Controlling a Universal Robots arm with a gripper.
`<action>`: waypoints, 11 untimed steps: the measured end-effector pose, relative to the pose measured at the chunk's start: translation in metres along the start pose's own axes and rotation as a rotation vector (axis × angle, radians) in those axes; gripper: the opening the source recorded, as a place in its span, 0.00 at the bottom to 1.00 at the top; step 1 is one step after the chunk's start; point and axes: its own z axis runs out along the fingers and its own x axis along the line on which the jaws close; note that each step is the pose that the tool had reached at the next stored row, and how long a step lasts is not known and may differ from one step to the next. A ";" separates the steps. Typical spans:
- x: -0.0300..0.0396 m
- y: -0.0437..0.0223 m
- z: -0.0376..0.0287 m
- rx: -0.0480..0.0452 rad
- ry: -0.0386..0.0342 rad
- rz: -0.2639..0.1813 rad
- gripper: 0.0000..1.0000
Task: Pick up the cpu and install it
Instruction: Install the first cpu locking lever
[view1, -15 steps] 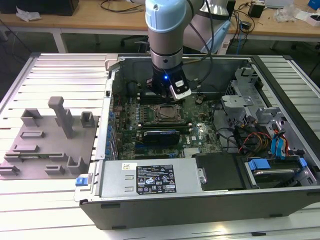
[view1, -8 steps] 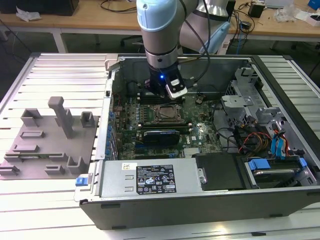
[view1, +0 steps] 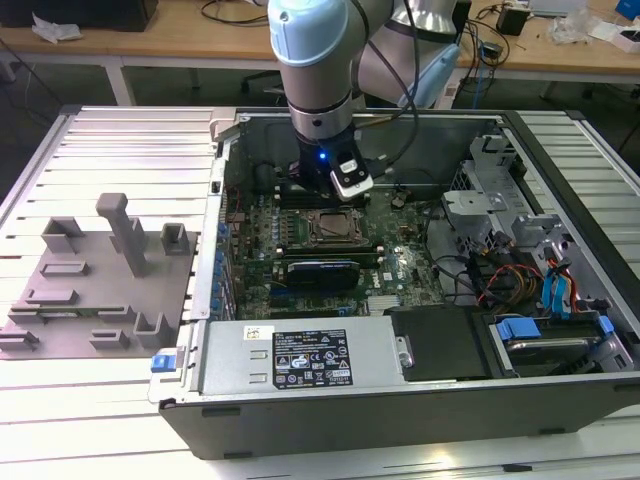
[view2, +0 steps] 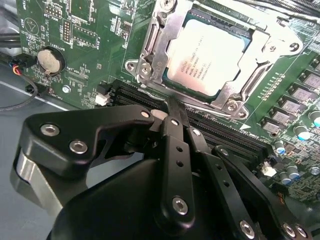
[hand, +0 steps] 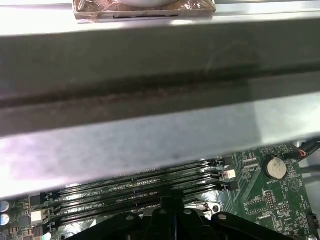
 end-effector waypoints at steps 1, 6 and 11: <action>0.0007 0.0004 0.0000 -0.0003 -0.0022 0.000 0.11; 0.0020 0.0027 0.0008 0.0051 -0.0136 -0.001 0.11; 0.0052 0.0021 0.0019 0.0146 -0.0285 -0.005 0.11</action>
